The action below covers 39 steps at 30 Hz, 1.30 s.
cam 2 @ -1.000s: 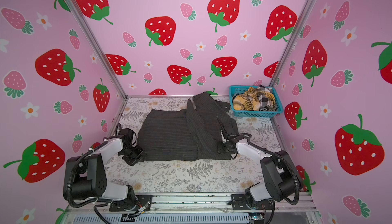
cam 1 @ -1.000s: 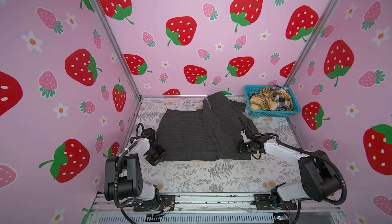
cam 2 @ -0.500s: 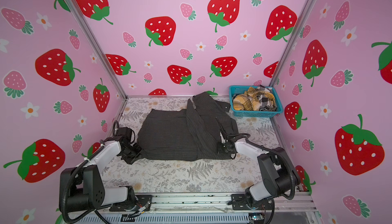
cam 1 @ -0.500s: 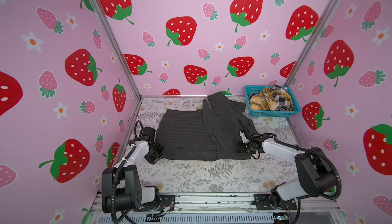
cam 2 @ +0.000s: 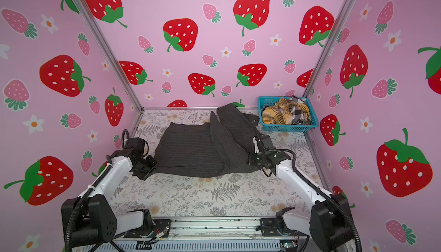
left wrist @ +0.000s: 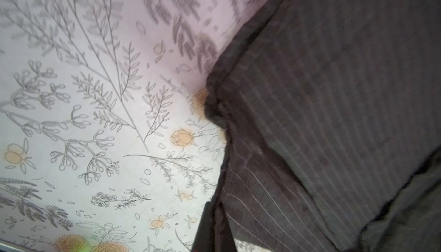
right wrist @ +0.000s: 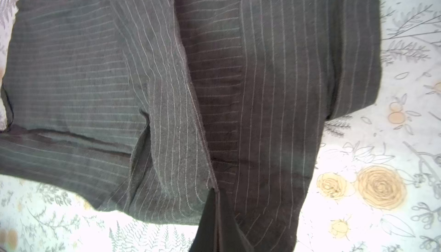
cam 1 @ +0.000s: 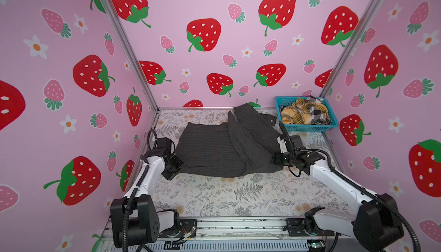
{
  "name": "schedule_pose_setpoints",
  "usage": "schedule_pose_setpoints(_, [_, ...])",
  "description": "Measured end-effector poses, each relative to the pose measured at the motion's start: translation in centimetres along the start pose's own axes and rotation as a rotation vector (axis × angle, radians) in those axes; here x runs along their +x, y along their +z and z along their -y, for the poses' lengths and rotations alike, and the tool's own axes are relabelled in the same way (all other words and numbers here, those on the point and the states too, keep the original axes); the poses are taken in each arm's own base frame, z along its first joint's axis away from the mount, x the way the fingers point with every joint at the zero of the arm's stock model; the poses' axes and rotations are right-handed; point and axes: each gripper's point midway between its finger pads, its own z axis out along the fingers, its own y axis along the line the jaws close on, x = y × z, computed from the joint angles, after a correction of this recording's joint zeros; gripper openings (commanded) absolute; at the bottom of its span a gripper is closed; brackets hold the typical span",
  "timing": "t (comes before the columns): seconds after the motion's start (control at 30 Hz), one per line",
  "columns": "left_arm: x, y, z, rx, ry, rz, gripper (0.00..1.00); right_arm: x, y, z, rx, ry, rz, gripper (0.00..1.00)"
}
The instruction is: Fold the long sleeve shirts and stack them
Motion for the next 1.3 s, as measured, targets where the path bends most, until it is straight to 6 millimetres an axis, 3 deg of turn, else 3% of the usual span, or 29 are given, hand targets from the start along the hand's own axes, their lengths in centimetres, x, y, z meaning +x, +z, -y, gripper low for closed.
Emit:
schedule_pose_setpoints(0.13, [-3.2, -1.9, 3.3, 0.059, 0.011, 0.062, 0.00, -3.5, -0.3, 0.4, -0.003, 0.040, 0.052, 0.00])
schedule_pose_setpoints(0.23, [-4.9, -0.8, 4.9, 0.063, 0.010, 0.060, 0.00, -6.1, -0.3, 0.7, -0.015, 0.065, 0.091, 0.00])
schedule_pose_setpoints(0.33, [-5.8, 2.5, 5.5, 0.025, 0.003, 0.006, 0.00, -7.7, 1.3, 0.8, -0.037, 0.078, 0.089, 0.00])
schedule_pose_setpoints(0.5, [-6.5, 8.7, 5.3, -0.060, -0.011, -0.095, 0.00, -7.2, 7.0, 1.6, -0.043, 0.100, -0.016, 0.00])
schedule_pose_setpoints(0.53, [-6.5, 9.4, 5.3, -0.070, -0.012, -0.105, 0.03, -6.9, 7.9, 1.8, -0.041, 0.104, -0.036, 0.00])
schedule_pose_setpoints(0.6, [-6.8, 10.0, 5.4, -0.080, -0.010, -0.116, 0.38, -6.0, 9.5, 2.2, -0.037, 0.111, -0.073, 0.01])
schedule_pose_setpoints(0.63, [-7.0, 10.1, 5.6, -0.080, -0.010, -0.113, 0.49, -5.8, 9.8, 2.3, -0.035, 0.114, -0.084, 0.13])
schedule_pose_setpoints(0.7, [-7.9, 9.7, 6.2, -0.073, -0.007, -0.091, 0.60, -5.3, 10.4, 2.5, -0.029, 0.113, -0.101, 0.41])
schedule_pose_setpoints(0.8, [-9.6, 8.0, 7.2, -0.067, 0.005, -0.024, 0.64, -5.7, 10.2, 2.4, -0.028, 0.100, -0.093, 0.57])
schedule_pose_setpoints(0.87, [-10.4, 6.4, 7.7, -0.063, 0.015, 0.025, 0.63, -6.3, 9.6, 2.3, -0.026, 0.092, -0.073, 0.61])
schedule_pose_setpoints(0.93, [-10.6, 4.6, 8.3, -0.052, 0.032, 0.066, 0.54, -6.9, 8.2, 2.1, -0.019, 0.086, -0.045, 0.61])
schedule_pose_setpoints(1.07, [-8.6, 2.4, 10.8, 0.001, 0.104, 0.101, 0.34, -8.2, 3.9, 0.9, -0.020, 0.061, 0.058, 0.49])
schedule_pose_setpoints(1.17, [-6.4, 3.7, 11.1, 0.011, 0.121, 0.053, 0.18, -6.7, 2.5, 0.1, -0.028, 0.048, 0.069, 0.41])
schedule_pose_setpoints(1.3, [-4.7, 7.3, 9.2, -0.044, 0.075, -0.036, 0.09, -1.9, 4.6, 0.5, -0.003, 0.040, -0.044, 0.36])
